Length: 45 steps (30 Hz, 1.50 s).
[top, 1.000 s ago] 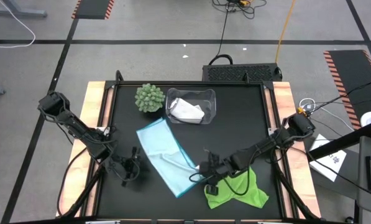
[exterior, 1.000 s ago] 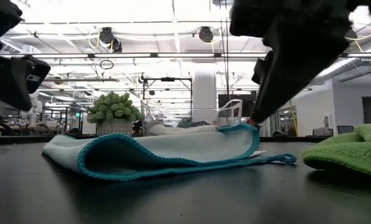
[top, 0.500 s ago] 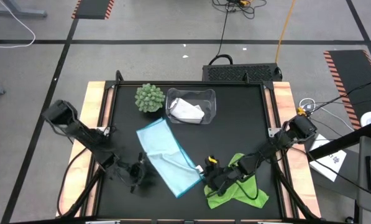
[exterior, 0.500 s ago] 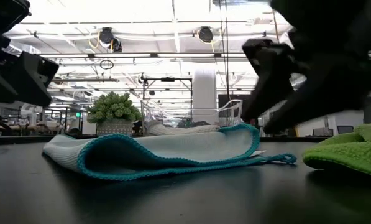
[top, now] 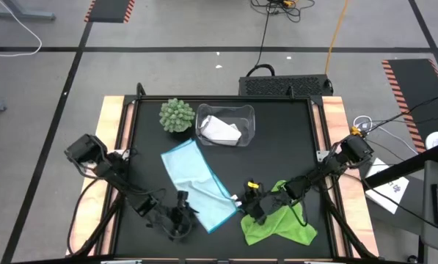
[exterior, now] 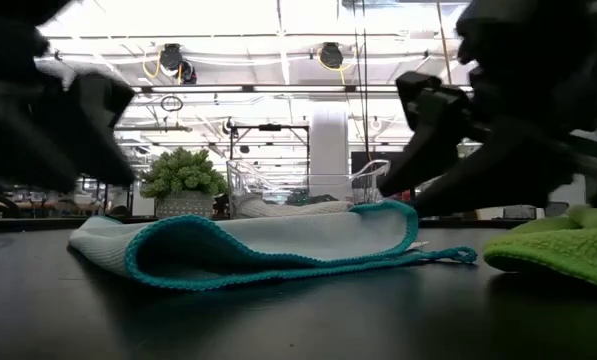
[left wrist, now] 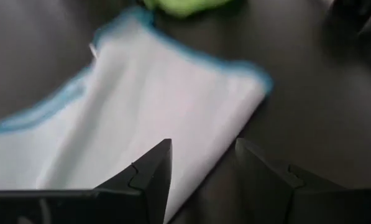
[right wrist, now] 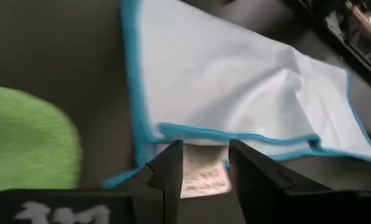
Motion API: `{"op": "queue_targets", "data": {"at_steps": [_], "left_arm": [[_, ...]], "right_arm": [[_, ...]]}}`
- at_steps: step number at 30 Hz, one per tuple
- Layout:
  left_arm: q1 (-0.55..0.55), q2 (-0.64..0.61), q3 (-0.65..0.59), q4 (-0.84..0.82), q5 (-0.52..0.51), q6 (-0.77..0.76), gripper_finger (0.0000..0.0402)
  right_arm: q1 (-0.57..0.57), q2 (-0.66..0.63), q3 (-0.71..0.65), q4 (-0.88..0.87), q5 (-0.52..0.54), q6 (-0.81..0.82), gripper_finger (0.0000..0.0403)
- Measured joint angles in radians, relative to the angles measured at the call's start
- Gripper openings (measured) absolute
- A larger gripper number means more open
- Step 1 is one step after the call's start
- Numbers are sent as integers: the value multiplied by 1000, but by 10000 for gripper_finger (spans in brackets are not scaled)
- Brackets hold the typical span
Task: Fold microfiber towels
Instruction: Fold the blue towel
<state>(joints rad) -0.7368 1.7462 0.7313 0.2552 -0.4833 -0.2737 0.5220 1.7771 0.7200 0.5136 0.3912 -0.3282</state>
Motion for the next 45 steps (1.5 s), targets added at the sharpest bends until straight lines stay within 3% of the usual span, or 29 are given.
{"op": "queue_targets", "data": {"at_steps": [5, 11, 16, 30, 34, 45], "left_arm": [[-1, 63, 78, -88, 69, 35, 179], [-18, 94, 167, -193, 57, 108, 179], [-20, 94, 217, -226, 23, 219, 179], [19, 94, 255, -227, 99, 371, 179], [36, 94, 256, -249, 146, 354, 179], [66, 93, 183, -337, 199, 82, 179]], "right_arm": [[-12, 0, 0, -14, -2, -7, 112], [-10, 0, 1, 35, -7, -22, 112], [-13, 0, 1, 107, -84, -52, 112], [-134, 72, 2, 164, -266, 24, 111], [-166, 113, 3, 188, -302, 85, 111], [-149, 169, 77, 186, -478, 233, 111]]}}
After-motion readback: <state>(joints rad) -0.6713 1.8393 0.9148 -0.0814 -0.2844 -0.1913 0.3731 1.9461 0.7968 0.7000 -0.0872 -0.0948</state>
